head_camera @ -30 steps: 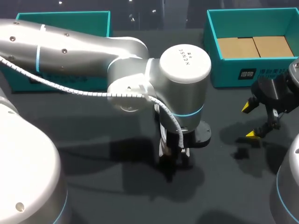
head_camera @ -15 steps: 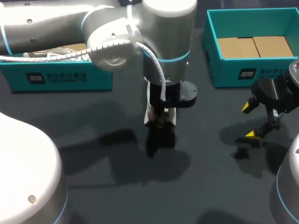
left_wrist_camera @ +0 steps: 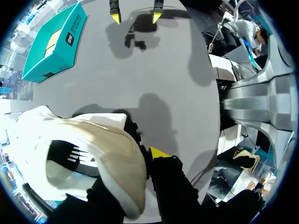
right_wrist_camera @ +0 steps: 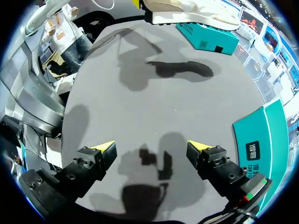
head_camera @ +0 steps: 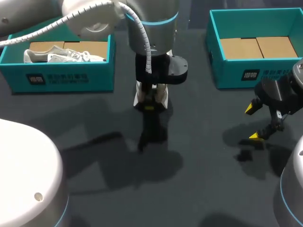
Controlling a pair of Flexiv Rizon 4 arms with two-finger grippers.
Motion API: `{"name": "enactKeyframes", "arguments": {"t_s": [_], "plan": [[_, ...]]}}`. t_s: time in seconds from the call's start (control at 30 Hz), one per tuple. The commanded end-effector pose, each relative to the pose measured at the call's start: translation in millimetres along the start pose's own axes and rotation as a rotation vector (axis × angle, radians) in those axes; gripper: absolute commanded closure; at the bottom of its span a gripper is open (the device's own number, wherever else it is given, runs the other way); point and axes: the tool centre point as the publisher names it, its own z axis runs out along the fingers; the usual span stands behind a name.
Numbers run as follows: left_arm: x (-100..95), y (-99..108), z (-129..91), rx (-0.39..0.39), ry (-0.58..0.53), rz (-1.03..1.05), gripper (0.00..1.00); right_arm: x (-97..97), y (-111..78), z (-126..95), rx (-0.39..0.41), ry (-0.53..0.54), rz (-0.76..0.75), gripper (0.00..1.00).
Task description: Take the shoe out of the shoebox, open the shoe tongue, remove and reinsert the insole, then place the shoe into the shoebox
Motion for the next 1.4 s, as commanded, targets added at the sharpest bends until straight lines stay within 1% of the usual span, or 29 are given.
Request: {"name": "enactKeyframes", "arguments": {"t_s": [0.03, 0.07, 0.1, 0.13, 0.17, 0.2, 0.3, 0.47, 0.5, 0.63, 0.67, 0.7, 0.77, 1.2, 1.23, 1.3, 1.4], "plan": [[0.5, 1.8, -0.5, 0.004, -0.003, 0.001, 1.0, 1.6, 0.0, 0.6, 0.003, -0.004, 0.001, 0.0], [-1.5, 2.1, -3.7, 0.022, 0.02, 0.027, 1.0, 1.6, 0.0, 0.6, 0.003, -0.004, 0.001, 0.0], [-4.6, 4.4, -7.4, -0.011, 0.005, 0.035, 1.0, 1.6, 0.0, 0.6, 0.003, -0.004, 0.001, 0.0], [-9.1, 8.8, -11.5, -0.02, 0.0, 0.042, 1.0, 1.6, 0.0, 0.6, 0.003, -0.004, 0.001, 0.0], [-14.6, 15.1, -15.7, -0.024, 0.014, 0.049, 1.0, 1.6, 0.0, 0.6, 0.003, -0.004, 0.001, 0.0], [-21.3, 22.0, -19.2, -0.046, 0.012, 0.053, 1.0, 1.6, 0.0, 0.6, 0.003, -0.004, 0.001, 0.0], [-38.9, 45.0, -30.4, -0.037, 0.016, 0.061, 1.0, 1.6, 0.0, 0.6, 0.003, -0.004, 0.001, 0.0], [-72.2, 91.9, -51.5, -0.03, 0.005, 0.056, 1.0, 1.6, 0.0, 0.6, 0.003, -0.004, 0.001, 0.0], [-81.2, 105.9, -57.0, -0.027, 0.002, 0.053, 1.0, 1.6, 0.0, 0.6, 0.003, -0.004, 0.001, 0.0], [-108.3, 150.4, -73.1, 0.003, 0.02, 0.049, 1.0, 1.6, 0.0, 0.6, 0.003, -0.004, 0.001, 0.0], [-113.0, 158.0, -75.5, 0.003, 0.021, 0.048, 1.0, 1.6, 0.0, 0.6, 0.003, -0.004, 0.001, 0.0], [-123.2, 174.2, -80.0, -0.006, 0.018, 0.041, 1.0, 1.6, 0.0, 0.6, 0.003, -0.004, 0.001, 0.0], [-140.2, 199.2, -85.1, -0.017, 0.012, 0.028, 1.0, 1.6, 0.0, 0.6, 0.003, -0.004, 0.001, 0.0], [-140.2, 199.2, -85.1, -0.017, 0.012, 0.028, 1.0, 1.6, 0.0, 0.6, 0.003, -0.004, 0.001, 0.0], [-145.3, 202.9, -81.7, -0.013, 0.02, 0.046, 1.0, 1.6, 0.0, 0.6, 0.003, -0.004, 0.001, 0.0], [-158.1, 218.3, -76.7, -0.01, 0.039, 0.062, 1.0, 1.6, 0.0, 0.6, 0.003, -0.004, 0.001, 0.0], [-185.1, 248.5, -71.3, -0.004, 0.062, 0.062, 1.0, 1.6, 0.0, 0.6, 0.003, -0.004, 0.001, 0.0]]}}
